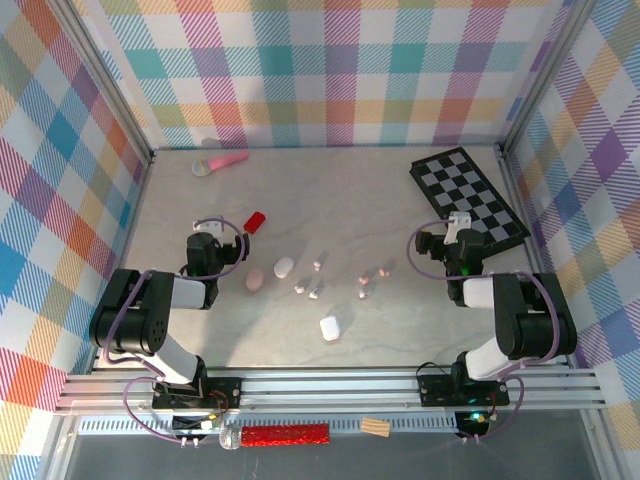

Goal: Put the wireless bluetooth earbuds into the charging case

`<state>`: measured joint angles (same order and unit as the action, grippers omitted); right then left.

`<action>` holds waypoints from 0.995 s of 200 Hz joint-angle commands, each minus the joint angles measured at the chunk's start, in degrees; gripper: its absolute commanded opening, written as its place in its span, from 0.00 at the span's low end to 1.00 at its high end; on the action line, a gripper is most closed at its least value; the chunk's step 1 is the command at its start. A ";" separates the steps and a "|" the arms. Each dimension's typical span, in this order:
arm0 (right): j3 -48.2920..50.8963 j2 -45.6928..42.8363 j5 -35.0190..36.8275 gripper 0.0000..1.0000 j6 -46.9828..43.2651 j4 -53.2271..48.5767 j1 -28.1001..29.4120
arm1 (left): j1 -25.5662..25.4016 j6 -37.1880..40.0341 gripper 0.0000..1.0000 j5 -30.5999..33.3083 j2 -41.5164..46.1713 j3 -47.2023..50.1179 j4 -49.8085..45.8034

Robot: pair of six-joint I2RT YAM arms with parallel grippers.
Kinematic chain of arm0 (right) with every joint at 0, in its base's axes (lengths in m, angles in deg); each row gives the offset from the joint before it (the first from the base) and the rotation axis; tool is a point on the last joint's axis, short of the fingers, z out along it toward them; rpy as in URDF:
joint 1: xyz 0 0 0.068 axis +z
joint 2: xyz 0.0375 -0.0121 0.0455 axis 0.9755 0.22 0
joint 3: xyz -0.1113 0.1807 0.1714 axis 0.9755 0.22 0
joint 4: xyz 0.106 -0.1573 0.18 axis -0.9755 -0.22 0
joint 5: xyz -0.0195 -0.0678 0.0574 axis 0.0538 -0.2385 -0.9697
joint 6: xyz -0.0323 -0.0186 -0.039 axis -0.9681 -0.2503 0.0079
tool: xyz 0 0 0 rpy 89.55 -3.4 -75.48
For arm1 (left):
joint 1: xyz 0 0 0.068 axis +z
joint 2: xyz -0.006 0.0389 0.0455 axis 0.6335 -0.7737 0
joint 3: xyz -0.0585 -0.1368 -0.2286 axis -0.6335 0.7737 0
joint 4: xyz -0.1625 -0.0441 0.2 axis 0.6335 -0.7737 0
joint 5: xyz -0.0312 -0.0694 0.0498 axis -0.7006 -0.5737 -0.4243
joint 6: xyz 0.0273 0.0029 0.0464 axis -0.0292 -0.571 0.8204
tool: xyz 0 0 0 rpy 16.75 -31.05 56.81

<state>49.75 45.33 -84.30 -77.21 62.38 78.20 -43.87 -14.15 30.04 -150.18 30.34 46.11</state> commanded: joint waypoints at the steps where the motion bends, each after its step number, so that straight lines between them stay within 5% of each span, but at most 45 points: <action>1: -1.04 -4.95 -1.36 0.99 -1.01 -2.97 0.03 | 0.02 0.88 1.00 -0.75 3.33 -1.68 -3.48; 64: -4.43 -19.99 -1.79 0.99 2.46 -22.15 1.29 | -7.45 4.92 1.00 4.05 16.24 -8.13 -23.54; 100: -8.02 -29.24 -10.17 0.99 10.58 -38.46 2.42 | -14.40 5.32 1.00 1.39 20.10 -15.37 -37.77; 150: -9.18 -36.23 -24.89 0.99 18.33 -48.06 7.50 | -20.81 5.28 1.00 -3.50 17.30 -28.27 -64.40; 199: -10.01 -33.74 -22.40 0.99 20.06 -47.55 17.99 | -21.35 9.67 1.00 -9.04 8.30 -34.54 -78.81</action>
<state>42.12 9.95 -105.43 -59.55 15.63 92.69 -64.74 -7.39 24.51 -137.26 -1.15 -19.59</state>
